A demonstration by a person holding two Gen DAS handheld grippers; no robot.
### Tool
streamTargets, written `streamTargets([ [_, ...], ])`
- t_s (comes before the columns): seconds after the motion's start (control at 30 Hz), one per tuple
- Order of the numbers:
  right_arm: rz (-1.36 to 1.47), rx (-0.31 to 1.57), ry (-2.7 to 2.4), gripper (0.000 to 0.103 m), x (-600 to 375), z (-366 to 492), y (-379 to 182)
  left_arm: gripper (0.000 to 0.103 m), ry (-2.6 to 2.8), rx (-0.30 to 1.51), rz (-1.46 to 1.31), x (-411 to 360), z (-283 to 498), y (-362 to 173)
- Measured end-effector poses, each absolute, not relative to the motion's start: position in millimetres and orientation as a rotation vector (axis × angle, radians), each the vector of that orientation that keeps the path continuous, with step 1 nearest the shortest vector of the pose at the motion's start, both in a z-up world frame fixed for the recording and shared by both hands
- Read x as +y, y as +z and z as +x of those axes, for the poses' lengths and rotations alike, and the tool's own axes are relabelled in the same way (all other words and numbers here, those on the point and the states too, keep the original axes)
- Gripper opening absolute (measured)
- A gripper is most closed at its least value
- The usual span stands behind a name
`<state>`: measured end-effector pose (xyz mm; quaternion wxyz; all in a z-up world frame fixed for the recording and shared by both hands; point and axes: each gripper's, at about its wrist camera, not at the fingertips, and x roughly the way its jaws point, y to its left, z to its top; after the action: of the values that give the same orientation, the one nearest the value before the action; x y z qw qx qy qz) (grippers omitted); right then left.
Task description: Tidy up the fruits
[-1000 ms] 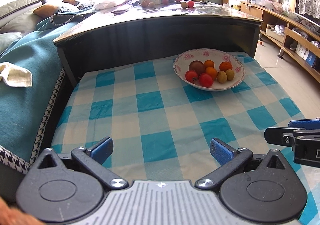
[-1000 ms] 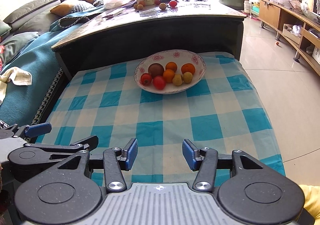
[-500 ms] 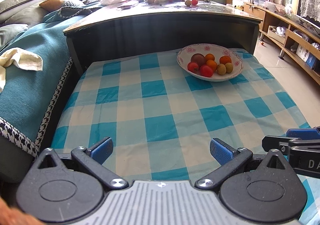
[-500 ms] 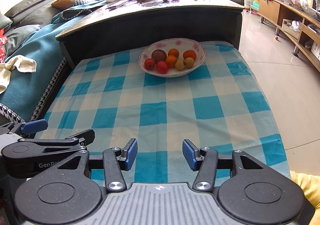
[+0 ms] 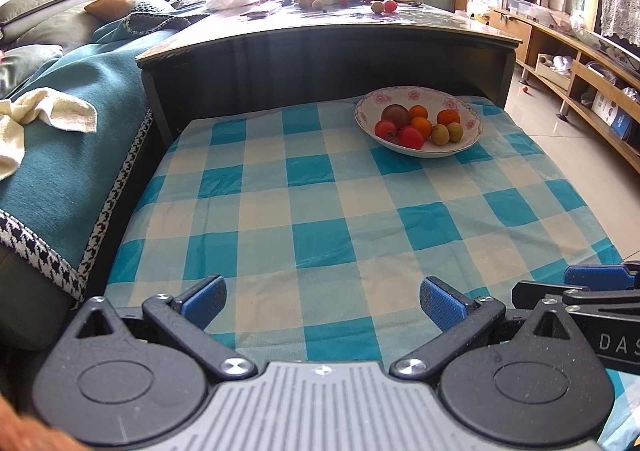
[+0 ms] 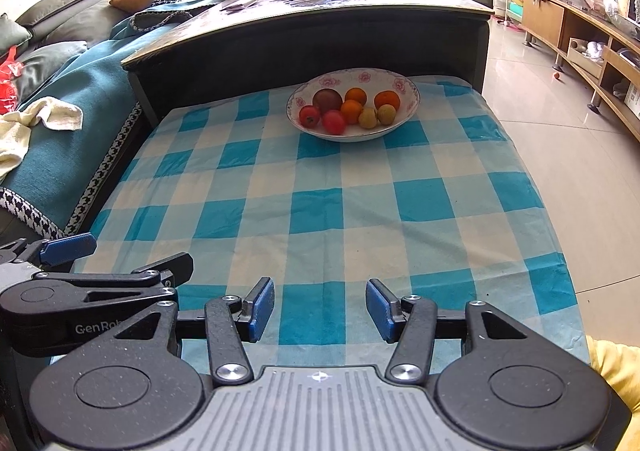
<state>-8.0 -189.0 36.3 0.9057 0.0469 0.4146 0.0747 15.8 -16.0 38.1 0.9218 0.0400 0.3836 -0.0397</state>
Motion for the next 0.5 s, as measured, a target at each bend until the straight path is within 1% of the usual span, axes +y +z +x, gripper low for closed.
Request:
streamTargets([
  [0.5,0.094,0.875,0.162,0.047,-185.7,-8.9,30.3,0.103,-0.066,0.793,0.094,-14.4,12.0,31.7],
])
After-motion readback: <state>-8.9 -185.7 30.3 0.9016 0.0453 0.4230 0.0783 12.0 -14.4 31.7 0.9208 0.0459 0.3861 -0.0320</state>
